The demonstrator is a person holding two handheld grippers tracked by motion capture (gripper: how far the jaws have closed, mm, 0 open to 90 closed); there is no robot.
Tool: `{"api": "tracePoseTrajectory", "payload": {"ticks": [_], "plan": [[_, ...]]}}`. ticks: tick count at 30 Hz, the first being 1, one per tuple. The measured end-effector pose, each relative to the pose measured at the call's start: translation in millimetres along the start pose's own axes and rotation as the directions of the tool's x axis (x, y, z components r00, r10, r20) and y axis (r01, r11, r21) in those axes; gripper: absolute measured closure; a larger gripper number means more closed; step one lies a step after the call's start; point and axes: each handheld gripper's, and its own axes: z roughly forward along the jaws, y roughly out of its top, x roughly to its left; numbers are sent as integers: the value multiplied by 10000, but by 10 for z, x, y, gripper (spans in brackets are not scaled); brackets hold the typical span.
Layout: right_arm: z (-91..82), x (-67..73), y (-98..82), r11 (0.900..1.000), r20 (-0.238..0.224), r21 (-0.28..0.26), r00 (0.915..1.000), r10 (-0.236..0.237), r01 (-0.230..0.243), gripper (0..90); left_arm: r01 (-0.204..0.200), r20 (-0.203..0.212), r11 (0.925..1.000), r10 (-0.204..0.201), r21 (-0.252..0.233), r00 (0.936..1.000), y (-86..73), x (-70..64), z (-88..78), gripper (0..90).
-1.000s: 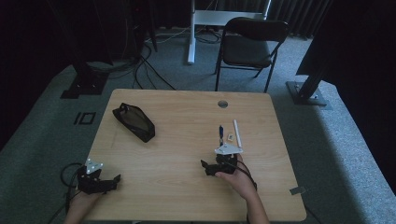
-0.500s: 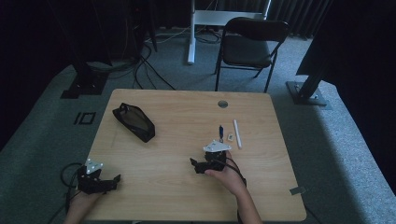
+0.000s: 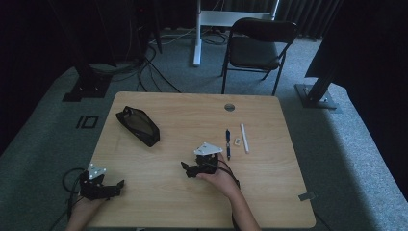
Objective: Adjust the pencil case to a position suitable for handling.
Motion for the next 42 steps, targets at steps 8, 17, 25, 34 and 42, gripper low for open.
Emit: {"api": "tracePoseTrajectory", "payload": {"ticks": [8, 17, 25, 34, 42], "plan": [[151, 94, 79, 9999, -289, -128, 9996, -13, 10, 130, 0, -6, 10000, 0, 3, 10000, 0, -1, 0, 2], [303, 165, 148, 9997, -451, -217, 9989, -88, 78, 130, 0, -8, 10000, 0, 9, 10000, 0, -1, 0, 2], [452, 244, 264, 9992, -553, -379, 9984, -113, 92, 146, 15, -5, 10000, -15, 1, 10000, 0, -2, 0, 2], [635, 332, 391, 9988, -679, -482, 9977, -6, -27, 161, 19, -1, 10000, -19, -1, 10000, 0, -2, 0, 2], [749, 379, 510, 9982, -724, -598, 9973, -75, 32, 183, 15, -2, 10000, -15, 0, 10000, 0, -2, 0, 2]]}}
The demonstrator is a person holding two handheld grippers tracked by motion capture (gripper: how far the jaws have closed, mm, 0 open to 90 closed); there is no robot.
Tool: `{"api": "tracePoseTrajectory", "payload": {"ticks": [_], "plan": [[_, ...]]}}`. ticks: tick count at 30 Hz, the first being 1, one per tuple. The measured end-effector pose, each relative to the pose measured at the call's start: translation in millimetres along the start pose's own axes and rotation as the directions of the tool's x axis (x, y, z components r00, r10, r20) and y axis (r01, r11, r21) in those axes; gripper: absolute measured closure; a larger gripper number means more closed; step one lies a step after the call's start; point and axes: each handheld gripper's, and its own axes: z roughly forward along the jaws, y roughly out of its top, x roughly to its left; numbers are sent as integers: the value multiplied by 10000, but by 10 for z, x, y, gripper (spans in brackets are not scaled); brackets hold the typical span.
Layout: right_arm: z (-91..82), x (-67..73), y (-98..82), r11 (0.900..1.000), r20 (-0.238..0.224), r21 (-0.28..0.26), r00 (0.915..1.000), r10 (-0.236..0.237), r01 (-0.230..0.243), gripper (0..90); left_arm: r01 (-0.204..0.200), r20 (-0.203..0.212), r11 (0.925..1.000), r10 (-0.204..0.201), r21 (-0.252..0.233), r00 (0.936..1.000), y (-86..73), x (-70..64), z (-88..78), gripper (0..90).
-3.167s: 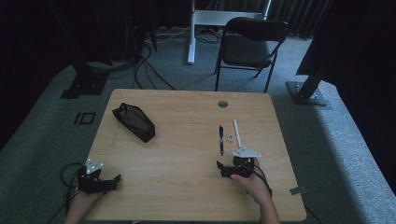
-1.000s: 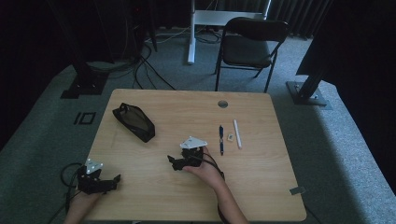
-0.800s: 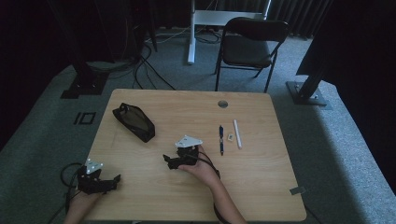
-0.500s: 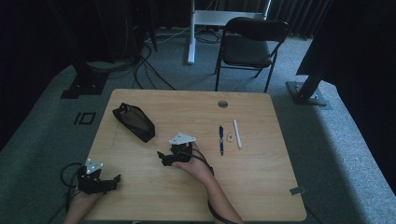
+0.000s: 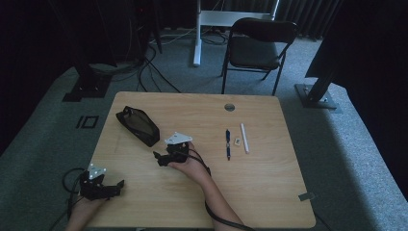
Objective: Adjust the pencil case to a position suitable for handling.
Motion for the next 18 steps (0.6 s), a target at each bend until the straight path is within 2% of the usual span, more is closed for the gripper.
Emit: {"api": "tracePoseTrajectory", "payload": {"ticks": [10, 12, 16, 18], "plan": [[153, 11, 146, 9996, 236, -161, 9995, -221, 225, 227, -1, 0, 10000, 1, 0, 10000, 0, 0, 0, 2], [195, 13, 189, 9990, 447, -265, 9984, -342, 354, 291, -4, 1, 10000, 4, 3, 10000, 0, 0, 0, 2], [236, 10, 230, 9992, 532, -258, 9982, -293, 307, 344, 3, 1, 10000, -3, -1, 10000, 0, 0, 0, 2], [278, -1, 265, 9993, 662, -222, 9974, -272, 287, 419, 3, 0, 10000, -3, -1, 10000, 0, 0, 0, 2]]}}
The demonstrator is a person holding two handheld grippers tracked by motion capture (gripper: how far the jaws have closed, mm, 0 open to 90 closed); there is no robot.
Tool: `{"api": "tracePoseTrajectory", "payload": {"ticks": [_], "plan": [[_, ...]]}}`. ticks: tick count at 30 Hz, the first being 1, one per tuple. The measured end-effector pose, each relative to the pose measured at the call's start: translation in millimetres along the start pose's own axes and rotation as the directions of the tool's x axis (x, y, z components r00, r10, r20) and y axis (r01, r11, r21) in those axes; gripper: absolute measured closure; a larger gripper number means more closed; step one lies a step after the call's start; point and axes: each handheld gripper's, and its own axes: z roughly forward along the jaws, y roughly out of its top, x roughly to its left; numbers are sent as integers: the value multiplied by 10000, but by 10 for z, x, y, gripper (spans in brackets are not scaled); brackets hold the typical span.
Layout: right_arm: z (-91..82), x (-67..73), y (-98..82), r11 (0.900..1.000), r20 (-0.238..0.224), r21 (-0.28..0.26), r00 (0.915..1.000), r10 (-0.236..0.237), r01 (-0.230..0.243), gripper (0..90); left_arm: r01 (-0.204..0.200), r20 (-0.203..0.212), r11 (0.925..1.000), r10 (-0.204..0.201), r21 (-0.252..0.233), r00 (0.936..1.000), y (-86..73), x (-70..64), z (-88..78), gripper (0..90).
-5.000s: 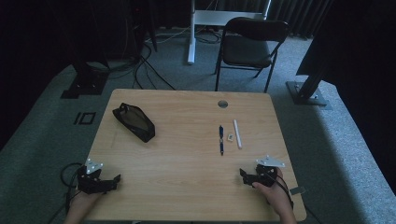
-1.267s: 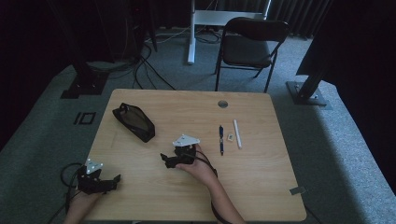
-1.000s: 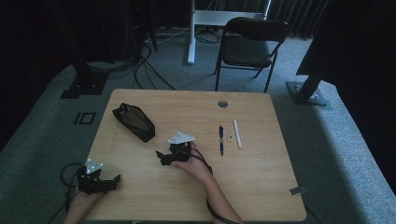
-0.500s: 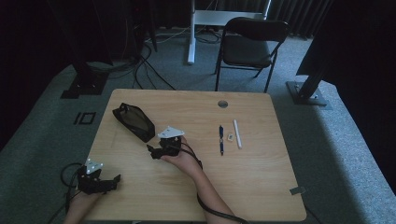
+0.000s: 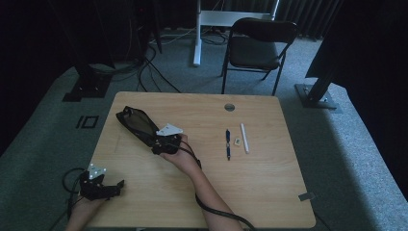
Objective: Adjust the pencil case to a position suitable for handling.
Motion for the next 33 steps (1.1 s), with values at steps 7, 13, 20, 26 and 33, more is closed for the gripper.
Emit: {"api": "tracePoseTrajectory", "payload": {"ticks": [7, 13, 20, 26, 33], "plan": [[70, -33, 44, 9998, 242, -165, 9997, -59, 63, 534, -12, 1, 10000, 12, 8, 10000, 0, 1, 0, 2], [160, -13, 52, 9999, -12, 63, 9999, -149, 149, 599, -3, -2, 10000, 3, 1, 10000, 0, 0, 0, 2], [191, -17, 73, 9999, 63, 81, 9999, -107, 106, 722, 7, 3, 10000, -6, -6, 10000, 0, -1, 0, 2], [155, 0, 87, 9996, -80, 273, 10000, -25, 27, 729, 2, 2, 10000, -2, -3, 10000, 0, 0, 0, 2], [125, 4, 67, 9997, -70, 225, 10000, 10, -8, 730, -17, 0, 10000, 17, 10, 10000, 0, 1, -1, 2]]}}
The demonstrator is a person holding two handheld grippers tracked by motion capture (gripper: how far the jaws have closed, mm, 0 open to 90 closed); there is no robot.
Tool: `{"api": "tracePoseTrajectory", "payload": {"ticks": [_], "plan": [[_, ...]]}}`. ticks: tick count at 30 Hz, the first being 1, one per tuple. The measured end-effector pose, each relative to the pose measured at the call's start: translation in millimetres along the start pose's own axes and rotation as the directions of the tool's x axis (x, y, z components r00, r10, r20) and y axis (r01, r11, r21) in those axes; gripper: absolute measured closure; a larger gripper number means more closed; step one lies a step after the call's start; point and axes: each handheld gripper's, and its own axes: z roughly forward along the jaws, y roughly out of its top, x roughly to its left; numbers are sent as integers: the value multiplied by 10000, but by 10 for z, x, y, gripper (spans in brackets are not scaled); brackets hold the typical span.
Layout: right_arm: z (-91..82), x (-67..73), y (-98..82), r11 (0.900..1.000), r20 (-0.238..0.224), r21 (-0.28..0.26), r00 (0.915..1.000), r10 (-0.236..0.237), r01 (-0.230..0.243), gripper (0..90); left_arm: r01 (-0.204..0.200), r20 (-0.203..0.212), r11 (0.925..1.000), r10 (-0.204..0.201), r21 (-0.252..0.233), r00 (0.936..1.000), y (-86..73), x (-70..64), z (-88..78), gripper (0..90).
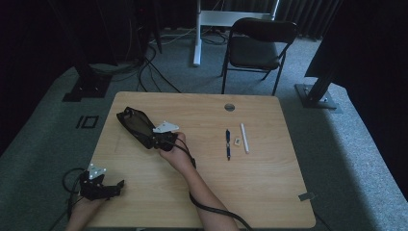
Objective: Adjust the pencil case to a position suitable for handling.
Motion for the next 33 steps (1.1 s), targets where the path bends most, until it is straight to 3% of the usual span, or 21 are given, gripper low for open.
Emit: {"api": "tracePoseTrajectory", "payload": {"ticks": [27, 33], "plan": [[-373, -74, -215, 10000, -164, 31, 9999, -45, 46, 730, 7, 1, 10000, -7, -5, 10000, 0, -1, 0, 2], [-459, -74, -283, 9998, 77, -1, 9998, -203, 203, 730, 11, 0, 10000, -11, -9, 10000, 0, -1, 0, 2]]}}
